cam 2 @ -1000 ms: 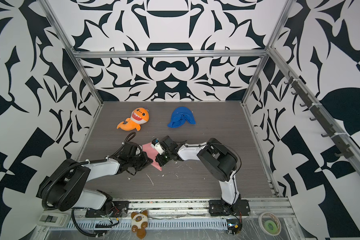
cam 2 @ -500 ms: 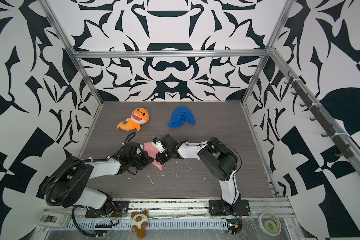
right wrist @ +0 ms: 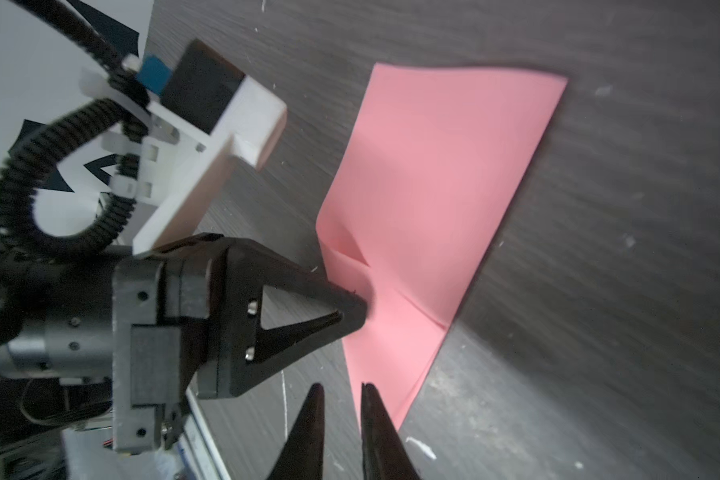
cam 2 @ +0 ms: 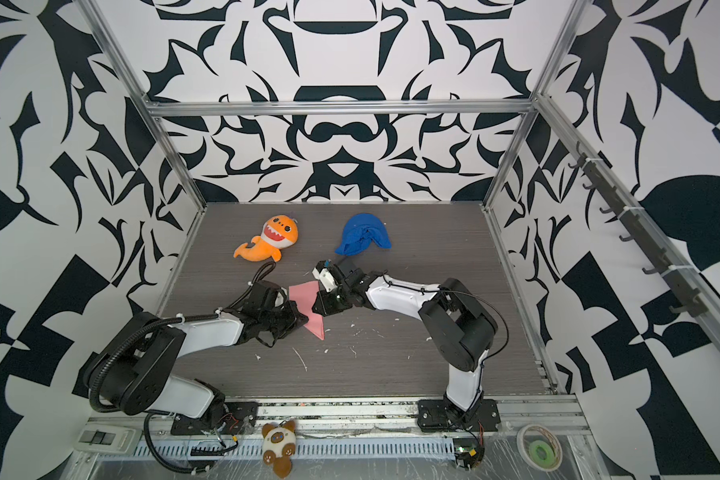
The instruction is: Fold a paper plane with a square sheet of paper (pick it up from the middle)
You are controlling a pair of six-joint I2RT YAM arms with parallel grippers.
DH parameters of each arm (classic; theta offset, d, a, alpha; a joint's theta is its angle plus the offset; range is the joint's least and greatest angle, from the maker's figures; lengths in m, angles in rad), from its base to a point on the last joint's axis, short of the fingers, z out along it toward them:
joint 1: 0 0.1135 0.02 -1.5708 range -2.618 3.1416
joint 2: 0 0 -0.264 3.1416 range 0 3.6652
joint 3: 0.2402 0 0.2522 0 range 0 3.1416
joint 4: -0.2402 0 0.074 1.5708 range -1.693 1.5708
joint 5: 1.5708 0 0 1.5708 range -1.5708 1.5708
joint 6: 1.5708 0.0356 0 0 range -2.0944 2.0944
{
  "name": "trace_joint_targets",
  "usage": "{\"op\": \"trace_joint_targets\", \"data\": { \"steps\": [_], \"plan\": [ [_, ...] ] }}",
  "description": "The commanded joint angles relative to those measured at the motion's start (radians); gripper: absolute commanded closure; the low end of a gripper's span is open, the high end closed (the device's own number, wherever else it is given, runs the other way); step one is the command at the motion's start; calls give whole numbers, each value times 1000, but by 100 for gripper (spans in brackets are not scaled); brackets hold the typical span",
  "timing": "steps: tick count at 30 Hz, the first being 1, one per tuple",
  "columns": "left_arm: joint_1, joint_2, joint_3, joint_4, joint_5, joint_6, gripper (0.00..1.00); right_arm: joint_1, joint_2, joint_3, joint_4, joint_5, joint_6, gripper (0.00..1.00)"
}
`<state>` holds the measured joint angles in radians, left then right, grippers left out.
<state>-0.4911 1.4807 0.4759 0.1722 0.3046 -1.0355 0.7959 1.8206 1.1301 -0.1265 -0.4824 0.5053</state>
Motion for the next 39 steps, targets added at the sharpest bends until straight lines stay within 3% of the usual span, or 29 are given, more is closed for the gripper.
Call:
{"op": "trace_joint_targets", "data": {
  "steps": [1, 7, 14, 39],
  "plan": [
    [3, 29, -13, -177, -104, -13, 99, 18, 20, 8, -19, -94, 68, 85],
    [3, 44, -9, -180, -110, -24, 99, 29, 73, 37, -25, -144, 72, 93],
    [3, 54, -8, -186, -121, -31, 99, 40, 127, 83, -55, -165, 59, 94],
    [3, 72, 3, -218, -135, -31, 99, 39, 167, 100, -181, -66, 4, 95]
  ]
}}
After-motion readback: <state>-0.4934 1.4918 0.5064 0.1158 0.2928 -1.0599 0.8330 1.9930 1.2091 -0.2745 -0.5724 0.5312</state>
